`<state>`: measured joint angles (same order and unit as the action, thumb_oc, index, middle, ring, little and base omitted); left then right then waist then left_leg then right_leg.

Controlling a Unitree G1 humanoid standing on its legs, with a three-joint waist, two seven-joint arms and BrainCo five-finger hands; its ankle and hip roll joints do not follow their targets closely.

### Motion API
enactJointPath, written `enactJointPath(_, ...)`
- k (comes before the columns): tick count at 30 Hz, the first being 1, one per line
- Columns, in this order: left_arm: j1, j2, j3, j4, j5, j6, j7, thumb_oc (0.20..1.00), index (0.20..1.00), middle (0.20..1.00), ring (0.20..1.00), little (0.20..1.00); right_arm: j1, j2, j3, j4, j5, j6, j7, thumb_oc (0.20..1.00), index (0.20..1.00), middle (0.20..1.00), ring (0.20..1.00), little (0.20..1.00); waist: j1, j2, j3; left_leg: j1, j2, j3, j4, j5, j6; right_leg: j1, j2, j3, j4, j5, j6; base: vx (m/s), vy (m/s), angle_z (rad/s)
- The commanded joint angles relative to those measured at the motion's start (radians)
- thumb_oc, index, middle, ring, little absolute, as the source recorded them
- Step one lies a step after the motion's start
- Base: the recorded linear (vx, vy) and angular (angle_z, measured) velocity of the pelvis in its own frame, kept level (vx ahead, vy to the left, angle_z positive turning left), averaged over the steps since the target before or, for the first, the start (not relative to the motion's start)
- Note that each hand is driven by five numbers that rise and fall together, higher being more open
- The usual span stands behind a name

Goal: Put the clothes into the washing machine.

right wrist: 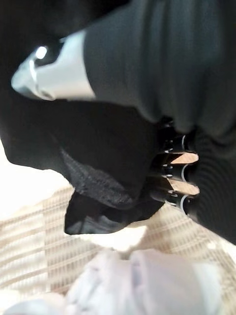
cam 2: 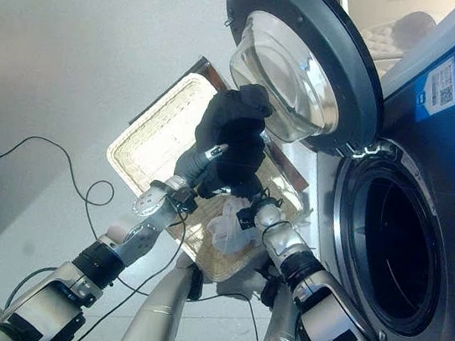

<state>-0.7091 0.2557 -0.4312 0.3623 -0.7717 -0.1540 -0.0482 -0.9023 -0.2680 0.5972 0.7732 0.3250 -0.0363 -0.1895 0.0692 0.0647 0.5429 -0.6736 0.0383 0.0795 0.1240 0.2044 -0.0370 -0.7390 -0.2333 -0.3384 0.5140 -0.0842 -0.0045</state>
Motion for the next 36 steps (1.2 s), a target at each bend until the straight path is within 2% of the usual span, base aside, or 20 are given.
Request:
enactJointPath(1,-0.023,-0.068,-0.037,-0.159,-0.026,-0.013,-0.033,0.200,0.200,0.200,0.200,0.200,-0.077,0.035,-0.041,-0.001,-0.086,-0.043,-0.127,1.000,1.000,1.000,1.000,1.000,0.022,0.047,-0.023,-0.016,-0.054,0.072,0.098,-0.142,-0.013,0.004,0.026,0.006,-0.096,0.102,0.107,0.01,0.005,0.04)
enactJointPath(5,-0.013,-0.075,-0.042,-0.170,-0.038,-0.021,-0.019,0.200,0.200,0.200,0.200,0.200,-0.082,0.036,-0.057,-0.011,-0.125,-0.040,-0.245,1.000,1.000,1.000,1.000,1.000,0.023,0.051,-0.023,-0.013,-0.054,0.075,0.095,-0.144,-0.010,0.006,0.025,0.004,-0.096,0.103,0.110,0.00,0.001,0.01)
enactJointPath(7,-0.003,-0.079,-0.045,-0.183,-0.042,-0.025,-0.006,0.200,0.200,0.200,0.200,0.200,-0.080,0.037,-0.069,-0.027,-0.171,-0.053,-0.356,1.000,1.000,1.000,1.000,1.000,0.022,0.055,-0.023,-0.014,-0.054,0.077,0.094,-0.145,-0.006,0.001,0.024,0.005,-0.091,0.103,0.112,0.00,0.000,0.00)
enactJointPath(8,-0.002,-0.080,-0.045,-0.183,-0.042,-0.025,-0.005,0.200,0.200,0.200,0.200,0.200,-0.080,0.038,-0.069,-0.028,-0.174,-0.057,-0.367,1.000,1.000,1.000,1.000,1.000,0.022,0.055,-0.023,-0.014,-0.054,0.077,0.093,-0.145,-0.006,0.001,0.024,0.005,-0.091,0.103,0.112,0.00,0.000,0.00)
enactJointPath(10,0.002,-0.084,-0.048,-0.187,-0.041,-0.033,0.006,0.200,0.200,0.200,0.200,0.200,-0.080,0.042,-0.082,-0.038,-0.201,-0.063,-0.449,1.000,1.000,1.000,1.000,1.000,0.021,0.058,-0.023,-0.017,-0.055,0.078,0.094,-0.145,-0.004,-0.003,0.024,0.007,-0.088,0.104,0.113,0.00,0.000,0.00)
enactJointPath(11,0.002,-0.084,-0.048,-0.187,-0.041,-0.033,0.006,0.200,0.200,0.200,0.200,0.200,-0.080,0.042,-0.082,-0.038,-0.201,-0.063,-0.449,1.000,1.000,1.000,1.000,1.000,0.021,0.058,-0.023,-0.017,-0.055,0.078,0.094,-0.145,-0.004,-0.003,0.024,0.007,-0.088,0.104,0.113,0.00,0.033,0.00)
enactJointPath(12,0.012,-0.096,-0.050,-0.191,-0.019,-0.056,0.028,0.200,0.200,0.200,0.200,0.200,-0.078,0.048,-0.098,-0.061,-0.274,-0.097,-0.573,1.000,1.000,1.000,1.000,1.000,0.021,0.061,-0.023,-0.016,-0.054,0.079,0.089,-0.146,-0.002,-0.003,0.025,0.008,-0.091,0.104,0.116,0.00,0.031,0.00)
enactJointPath(15,0.018,-0.100,-0.052,-0.192,-0.012,-0.068,0.041,0.200,0.200,0.200,0.200,0.200,-0.069,0.054,-0.111,-0.088,-0.303,-0.111,-0.627,1.000,1.000,1.000,1.000,1.000,0.018,0.064,-0.023,-0.017,-0.052,0.082,0.087,-0.147,-0.001,-0.007,0.024,0.010,-0.086,0.101,0.119,0.00,0.015,0.00)
enactJointPath(16,0.022,-0.104,-0.050,-0.195,-0.006,-0.067,0.044,0.200,0.200,0.200,0.200,0.200,-0.062,0.057,-0.116,-0.102,-0.308,-0.122,-0.624,1.000,1.000,1.000,1.000,1.000,0.017,0.065,-0.023,-0.017,-0.052,0.083,0.086,-0.148,0.000,-0.008,0.025,0.012,-0.085,0.100,0.120,0.00,0.000,0.00)
enactJointPath(21,0.027,-0.101,-0.049,-0.200,-0.009,-0.055,0.045,0.200,0.200,0.200,0.200,0.200,-0.049,0.062,-0.098,-0.131,-0.246,-0.204,-0.426,1.000,1.000,1.000,1.000,1.000,0.014,0.065,-0.023,-0.022,-0.054,0.083,0.086,-0.149,0.002,-0.013,0.022,0.015,-0.091,0.105,0.122,0.00,0.000,0.00)
enactJointPath(25,0.023,-0.090,-0.052,-0.195,-0.020,-0.048,0.034,0.200,0.200,0.200,0.200,0.200,-0.053,0.051,-0.069,-0.129,-0.193,-0.253,-0.319,1.000,1.000,1.000,1.000,1.000,0.017,0.063,-0.023,-0.021,-0.054,0.085,0.090,-0.150,0.001,-0.010,0.018,0.010,-0.092,0.105,0.121,0.00,0.000,0.00)
enactJointPath(30,0.013,-0.085,-0.050,-0.186,-0.028,-0.040,0.033,0.200,0.200,0.200,0.200,0.200,-0.057,0.049,-0.049,-0.127,-0.140,-0.290,-0.227,1.000,1.000,1.000,1.000,1.000,0.018,0.057,-0.023,-0.020,-0.054,0.082,0.094,-0.150,-0.002,-0.003,0.015,0.004,-0.094,0.104,0.122,0.00,0.000,0.00)
enactJointPath(31,0.008,-0.081,-0.051,-0.184,-0.028,-0.039,0.036,0.200,0.200,0.200,0.200,0.200,-0.058,0.045,-0.040,-0.131,-0.112,-0.306,-0.181,1.000,1.000,1.000,1.000,1.000,0.018,0.056,-0.023,-0.022,-0.054,0.081,0.097,-0.151,-0.003,-0.004,0.013,0.003,-0.092,0.103,0.121,0.00,0.000,0.00)
enactJointPath(36,0.000,-0.079,-0.053,-0.175,-0.023,-0.032,0.042,0.200,0.200,0.200,0.200,0.200,-0.063,0.047,-0.027,-0.142,-0.056,-0.336,-0.107,1.000,1.000,1.000,1.000,1.000,0.018,0.051,-0.023,-0.027,-0.054,0.080,0.103,-0.152,-0.003,-0.007,0.015,0.003,-0.090,0.102,0.119,0.00,0.000,0.00)
